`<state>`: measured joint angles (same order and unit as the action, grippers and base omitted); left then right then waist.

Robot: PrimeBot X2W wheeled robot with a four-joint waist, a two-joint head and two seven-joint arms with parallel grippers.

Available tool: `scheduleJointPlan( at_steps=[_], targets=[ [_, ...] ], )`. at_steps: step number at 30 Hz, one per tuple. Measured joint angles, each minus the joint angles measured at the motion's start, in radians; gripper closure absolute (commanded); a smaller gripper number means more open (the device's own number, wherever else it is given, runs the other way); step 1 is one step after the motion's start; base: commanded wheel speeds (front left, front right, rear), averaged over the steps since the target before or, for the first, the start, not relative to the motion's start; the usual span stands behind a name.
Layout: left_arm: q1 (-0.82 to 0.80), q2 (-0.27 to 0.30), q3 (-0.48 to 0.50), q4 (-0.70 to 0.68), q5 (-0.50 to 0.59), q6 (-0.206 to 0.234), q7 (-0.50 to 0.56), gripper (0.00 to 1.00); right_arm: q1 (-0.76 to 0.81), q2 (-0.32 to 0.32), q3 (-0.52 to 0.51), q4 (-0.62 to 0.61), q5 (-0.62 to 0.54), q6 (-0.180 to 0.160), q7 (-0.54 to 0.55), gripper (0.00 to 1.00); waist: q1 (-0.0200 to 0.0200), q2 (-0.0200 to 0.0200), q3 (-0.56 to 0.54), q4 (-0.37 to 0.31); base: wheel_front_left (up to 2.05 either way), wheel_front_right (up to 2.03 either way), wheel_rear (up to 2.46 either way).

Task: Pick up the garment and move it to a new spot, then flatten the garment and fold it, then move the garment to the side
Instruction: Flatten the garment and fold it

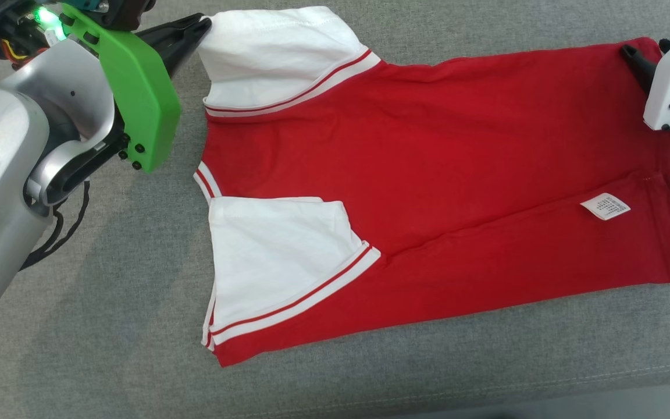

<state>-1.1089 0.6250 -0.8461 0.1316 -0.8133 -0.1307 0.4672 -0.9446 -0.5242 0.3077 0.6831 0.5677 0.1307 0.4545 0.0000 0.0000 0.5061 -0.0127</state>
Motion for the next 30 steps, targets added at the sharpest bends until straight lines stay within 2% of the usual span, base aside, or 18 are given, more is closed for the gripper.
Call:
scheduleJointPlan(
  at_steps=[1, 3, 4, 6, 7, 13, 18, 24, 27, 30],
  targets=[
    [0.0, 0.0, -0.001, 0.0, 0.0, 0.0, 0.003, 1.0, -0.006, 0.002, 0.0, 0.003, 0.008, 0.0, 0.0, 0.51, 0.0, 0.0, 0.002, 0.0, 0.0, 0.0, 0.0],
    [-0.001, 0.0, -0.002, 0.0, 0.0, 0.0, 0.004, 1.0, -0.013, 0.005, -0.001, 0.01, 0.027, 0.0, 0.0, 0.56, 0.0, 0.0, 0.006, 0.001, 0.0, 0.0, 0.0],
    [-0.002, 0.0, -0.003, 0.0, 0.0, 0.0, 0.004, 1.0, -0.015, 0.005, 0.0, 0.014, 0.031, 0.0, 0.0, 0.64, 0.0, 0.0, 0.007, 0.001, 0.0, 0.0, 0.0],
    [-0.003, 0.0, -0.005, 0.003, 0.0, 0.0, 0.004, 1.0, -0.021, 0.005, 0.004, 0.022, 0.038, 0.0, -0.001, 0.91, 0.0, 0.0, 0.008, 0.002, 0.0, 0.0, 0.0],
    [-0.003, 0.0, -0.006, 0.004, 0.0, 0.0, 0.004, 1.0, -0.024, 0.006, 0.006, 0.025, 0.043, 0.0, -0.001, 1.0, 0.0, 0.0, 0.008, 0.002, 0.0, 0.0, 0.0],
    [-0.009, 0.002, -0.006, 0.007, 0.01, 0.0, -0.017, 1.0, -0.033, 0.006, 0.014, 0.032, 0.053, 0.0, -0.032, 1.0, 0.0, 0.0, 0.003, 0.001, 0.0, 0.0, 0.0],
    [-0.039, 0.002, 0.018, 0.037, 0.059, 0.007, -0.121, 1.0, -0.063, 0.005, 0.0, 0.024, 0.082, 0.0, -0.119, 1.0, 0.0, 0.0, -0.002, -0.003, 0.0, 0.0, 0.0],
    [-0.106, -0.024, 0.054, 0.099, 0.109, 0.018, -0.243, 1.0, -0.101, -0.009, -0.022, 0.031, 0.097, 0.0, -0.227, 1.0, 0.0, 0.0, 0.003, -0.006, 0.0, 0.0, 0.0],
    [-0.106, -0.035, 0.047, 0.109, 0.107, 0.016, -0.258, 1.0, -0.096, -0.003, -0.022, 0.026, 0.13, 0.0, -0.247, 1.0, 0.0, 0.0, -0.001, -0.007, 0.0, 0.0, 0.0],
    [-0.067, -0.035, 0.03, 0.089, 0.071, 0.014, -0.253, 1.0, -0.054, -0.024, -0.011, 0.007, 0.163, 0.0, -0.264, 1.0, 0.0, 0.0, -0.013, -0.003, 0.0, 0.0, 0.0]
  ],
)
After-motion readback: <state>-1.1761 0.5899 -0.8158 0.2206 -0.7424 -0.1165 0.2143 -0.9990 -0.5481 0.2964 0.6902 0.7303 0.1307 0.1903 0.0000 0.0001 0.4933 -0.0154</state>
